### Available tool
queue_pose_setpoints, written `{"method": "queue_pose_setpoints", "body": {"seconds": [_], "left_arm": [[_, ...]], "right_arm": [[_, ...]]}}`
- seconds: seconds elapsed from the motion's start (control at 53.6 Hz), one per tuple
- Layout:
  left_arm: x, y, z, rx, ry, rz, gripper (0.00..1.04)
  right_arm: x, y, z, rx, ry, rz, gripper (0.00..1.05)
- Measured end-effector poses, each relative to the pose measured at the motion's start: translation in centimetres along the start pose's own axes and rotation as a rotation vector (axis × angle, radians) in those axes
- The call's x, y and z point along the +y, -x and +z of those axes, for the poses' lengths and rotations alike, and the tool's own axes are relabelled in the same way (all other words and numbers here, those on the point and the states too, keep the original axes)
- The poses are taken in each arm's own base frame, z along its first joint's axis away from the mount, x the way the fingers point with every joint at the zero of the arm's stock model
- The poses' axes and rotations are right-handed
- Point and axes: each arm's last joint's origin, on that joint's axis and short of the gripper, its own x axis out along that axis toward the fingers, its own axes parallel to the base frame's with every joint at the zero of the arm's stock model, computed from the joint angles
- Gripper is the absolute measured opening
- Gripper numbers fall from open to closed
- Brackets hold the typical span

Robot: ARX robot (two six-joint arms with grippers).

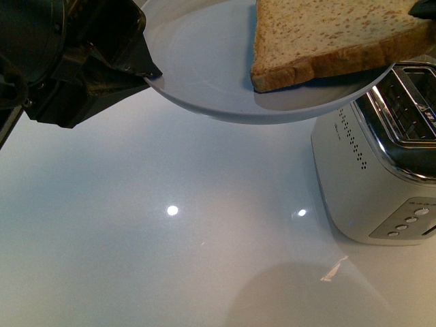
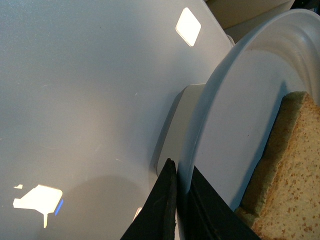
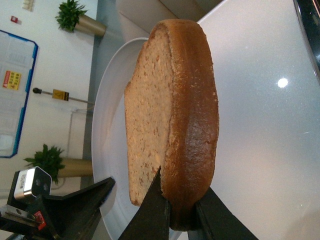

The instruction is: Left arm holds plate, right arm toasts bread

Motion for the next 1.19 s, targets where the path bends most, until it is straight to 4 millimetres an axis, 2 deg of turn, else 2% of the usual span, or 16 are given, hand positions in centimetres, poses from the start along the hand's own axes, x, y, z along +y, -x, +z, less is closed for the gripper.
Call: {"method": "queue_pose_setpoints", "body": {"seconds": [0.112, 0.243, 0.485, 0.672, 0.821, 0.915, 1.083, 1.195], "left_arm": [[0.0, 0.0, 0.0, 0.000, 0.000, 0.000, 0.03], [0.0, 0.0, 0.0, 0.000, 0.000, -0.001, 0.03], [0.0, 0.0, 0.0, 0.000, 0.001, 0.000, 0.03], [0.0, 0.0, 0.0, 0.000, 0.002, 0.000, 0.03], [0.0, 0.0, 0.0, 0.000, 0.003, -0.001, 0.03], [0.0, 0.0, 0.0, 0.000, 0.003, 0.000, 0.03], [0.0, 0.0, 0.0, 0.000, 0.003, 0.000, 0.03], [0.0, 0.0, 0.0, 0.000, 0.004, -0.001, 0.03]], "right_arm": [[0.2, 0.5, 0.5, -0.012, -0.006, 0.008, 0.03], [1.1, 1.7, 1.9, -0.052, -0.007, 0.039, 0.03], [3.2, 5.0, 5.8, -0.168, 0.019, 0.082, 0.03], [3.8, 7.7, 7.8, -0.279, 0.110, 0.013, 0.03], [3.4, 8.5, 8.0, -0.328, 0.250, -0.109, 0.03], [3.0, 8.2, 7.6, -0.339, 0.374, -0.197, 0.03], [1.5, 6.2, 5.4, -0.288, 0.544, -0.316, 0.03], [0.9, 4.9, 4.5, -0.263, 0.598, -0.350, 0.03]]}}
